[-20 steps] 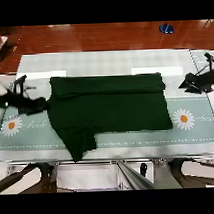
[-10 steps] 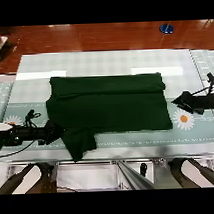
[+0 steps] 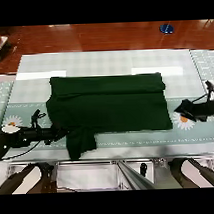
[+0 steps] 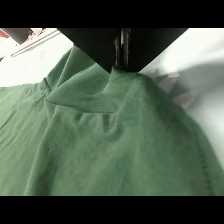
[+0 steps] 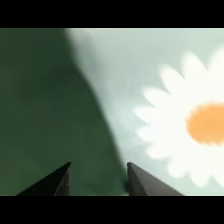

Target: Fold the shirts.

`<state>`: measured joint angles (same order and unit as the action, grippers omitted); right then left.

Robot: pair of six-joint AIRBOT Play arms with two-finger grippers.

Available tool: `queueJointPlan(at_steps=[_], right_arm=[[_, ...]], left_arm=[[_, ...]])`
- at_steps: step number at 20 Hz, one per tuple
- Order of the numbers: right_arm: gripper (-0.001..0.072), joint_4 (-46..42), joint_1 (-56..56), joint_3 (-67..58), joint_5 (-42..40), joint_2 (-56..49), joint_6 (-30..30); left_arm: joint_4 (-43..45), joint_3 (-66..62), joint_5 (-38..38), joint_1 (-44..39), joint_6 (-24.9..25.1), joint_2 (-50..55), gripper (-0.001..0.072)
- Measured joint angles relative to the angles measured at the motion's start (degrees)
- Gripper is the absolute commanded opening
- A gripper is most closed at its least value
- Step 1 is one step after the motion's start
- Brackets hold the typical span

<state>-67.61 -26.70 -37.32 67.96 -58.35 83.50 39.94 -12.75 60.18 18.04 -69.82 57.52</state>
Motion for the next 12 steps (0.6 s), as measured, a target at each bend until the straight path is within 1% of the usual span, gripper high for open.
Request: queueJointPlan(at_steps=[2, 4, 8, 12], right_arm=[[0.0413, -1.75, 0.00, 2.51, 1.57, -0.02, 0.96], [0.0413, -1.46, 0.00, 4.76, 2.71, -0.04, 0.90], [0.0413, 1.25, 0.00, 6.73, 2.93, -0.74, -0.44], [0.0409, 4.31, 0.00, 7.28, 2.21, -5.38, -2.32]], left_arm=[[-0.59, 0.07, -0.07, -0.17, 0.52, 0.02, 0.0022], [-0.98, 0.07, 0.00, -0.26, 0.87, 0.02, 0.0022], [-1.42, 0.07, 0.28, -0.31, 1.09, 0.02, 0.0022], [-1.66, 0.07, 0.68, -0.33, 1.22, 0.00, 0.0021]])
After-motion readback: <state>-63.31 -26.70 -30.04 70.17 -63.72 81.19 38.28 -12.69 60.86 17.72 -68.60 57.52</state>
